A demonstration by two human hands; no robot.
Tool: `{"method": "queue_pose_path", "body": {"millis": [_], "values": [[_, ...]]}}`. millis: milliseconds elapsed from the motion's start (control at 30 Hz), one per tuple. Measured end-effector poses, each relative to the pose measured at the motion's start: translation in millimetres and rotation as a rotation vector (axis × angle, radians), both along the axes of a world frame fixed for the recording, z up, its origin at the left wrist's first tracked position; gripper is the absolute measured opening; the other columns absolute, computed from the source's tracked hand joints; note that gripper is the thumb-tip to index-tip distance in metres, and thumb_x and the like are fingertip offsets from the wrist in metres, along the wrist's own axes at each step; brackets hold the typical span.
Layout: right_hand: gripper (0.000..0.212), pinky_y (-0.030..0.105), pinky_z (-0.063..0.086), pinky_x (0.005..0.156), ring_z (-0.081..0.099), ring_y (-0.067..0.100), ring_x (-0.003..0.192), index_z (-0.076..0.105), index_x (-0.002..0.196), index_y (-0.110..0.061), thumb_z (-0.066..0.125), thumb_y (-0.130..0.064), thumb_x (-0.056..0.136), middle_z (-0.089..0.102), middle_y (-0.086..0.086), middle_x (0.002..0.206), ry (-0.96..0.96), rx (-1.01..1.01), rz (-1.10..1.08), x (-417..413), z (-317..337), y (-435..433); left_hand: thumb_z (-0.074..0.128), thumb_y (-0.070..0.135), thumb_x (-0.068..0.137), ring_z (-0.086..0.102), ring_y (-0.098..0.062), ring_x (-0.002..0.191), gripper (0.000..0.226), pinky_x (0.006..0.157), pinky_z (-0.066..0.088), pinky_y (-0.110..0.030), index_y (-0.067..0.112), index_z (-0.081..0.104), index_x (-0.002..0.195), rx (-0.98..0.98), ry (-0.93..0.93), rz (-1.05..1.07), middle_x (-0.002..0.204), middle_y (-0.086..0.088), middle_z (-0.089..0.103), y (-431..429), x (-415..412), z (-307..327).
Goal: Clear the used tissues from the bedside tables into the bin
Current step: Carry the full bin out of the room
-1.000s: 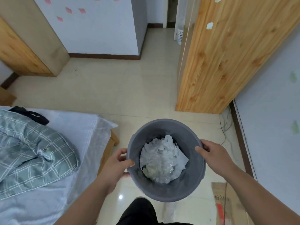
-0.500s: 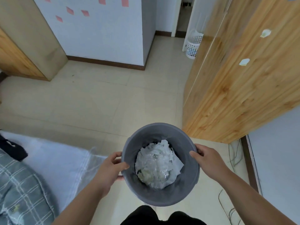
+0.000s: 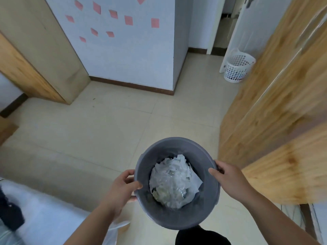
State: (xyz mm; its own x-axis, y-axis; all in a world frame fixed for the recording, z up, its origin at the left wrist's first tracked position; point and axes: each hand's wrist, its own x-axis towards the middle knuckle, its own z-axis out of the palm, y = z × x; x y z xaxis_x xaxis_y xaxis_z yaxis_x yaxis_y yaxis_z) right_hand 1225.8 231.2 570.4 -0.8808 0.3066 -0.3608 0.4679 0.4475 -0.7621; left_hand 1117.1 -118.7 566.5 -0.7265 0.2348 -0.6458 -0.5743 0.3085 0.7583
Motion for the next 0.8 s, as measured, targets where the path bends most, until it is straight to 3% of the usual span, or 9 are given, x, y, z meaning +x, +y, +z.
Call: {"method": "queue_pose_path", "body": {"millis": [133, 233, 333, 500, 700, 800], "values": [[0.014, 0.042, 0.06, 0.078, 0.072, 0.012, 0.083, 0.073, 0.096, -0.033, 0.06, -0.031, 0.101, 0.077, -0.01, 0.09, -0.022, -0.002, 0.083, -103, -8, 37, 0.072, 0.015, 0.064, 0.078, -0.033, 0.097, 0.049, 0.087, 0.065, -0.052, 0.021, 0.073, 0.112, -0.04, -0.018, 0.075, 0.102, -0.005, 0.084, 29, -75, -1], [0.016, 0.029, 0.054, 0.068, 0.07, 0.002, 0.078, 0.073, 0.094, -0.038, 0.062, -0.03, 0.1, 0.076, -0.017, 0.089, 0.003, 0.006, 0.138, -182, 4, 55, 0.072, 0.015, 0.065, 0.079, -0.025, 0.085, 0.046, 0.073, 0.066, -0.041, 0.021, 0.074, 0.11, -0.041, 0.003, 0.132, 0.102, -0.006, 0.084, 40, -128, 5], [0.014, 0.029, 0.051, 0.065, 0.069, 0.005, 0.075, 0.072, 0.092, -0.034, 0.061, -0.029, 0.099, 0.075, -0.013, 0.084, 0.001, 0.038, 0.192, -253, 12, 63, 0.073, 0.006, 0.079, 0.081, -0.02, 0.081, 0.035, 0.062, 0.065, -0.031, 0.021, 0.074, 0.11, -0.031, 0.012, 0.184, 0.101, -0.005, 0.084, 42, -179, 5], [0.014, 0.04, 0.057, 0.074, 0.07, 0.02, 0.079, 0.072, 0.092, -0.025, 0.06, -0.028, 0.099, 0.074, -0.003, 0.084, -0.043, 0.043, 0.242, -368, 10, 63, 0.073, 0.007, 0.076, 0.08, -0.019, 0.081, 0.035, 0.062, 0.064, -0.03, 0.023, 0.076, 0.107, -0.01, 0.011, 0.268, 0.101, -0.007, 0.084, 43, -269, -3], [0.014, 0.035, 0.055, 0.067, 0.068, 0.025, 0.077, 0.071, 0.087, -0.025, 0.061, -0.026, 0.096, 0.073, -0.002, 0.08, -0.06, 0.05, 0.236, -508, -6, 44, 0.067, -0.003, 0.084, 0.081, -0.019, 0.081, 0.036, 0.061, 0.063, -0.028, 0.028, 0.079, 0.097, 0.022, -0.019, 0.259, 0.101, -0.009, 0.084, 24, -405, -26], [0.015, 0.038, 0.056, 0.068, 0.068, 0.024, 0.075, 0.071, 0.084, -0.026, 0.062, -0.026, 0.097, 0.073, -0.001, 0.08, -0.075, 0.053, 0.215, -569, -5, 31, 0.072, 0.004, 0.078, 0.081, -0.018, 0.083, 0.034, 0.062, 0.063, -0.029, 0.033, 0.08, 0.095, 0.025, -0.025, 0.242, 0.104, -0.007, 0.084, 13, -479, -22]]}}
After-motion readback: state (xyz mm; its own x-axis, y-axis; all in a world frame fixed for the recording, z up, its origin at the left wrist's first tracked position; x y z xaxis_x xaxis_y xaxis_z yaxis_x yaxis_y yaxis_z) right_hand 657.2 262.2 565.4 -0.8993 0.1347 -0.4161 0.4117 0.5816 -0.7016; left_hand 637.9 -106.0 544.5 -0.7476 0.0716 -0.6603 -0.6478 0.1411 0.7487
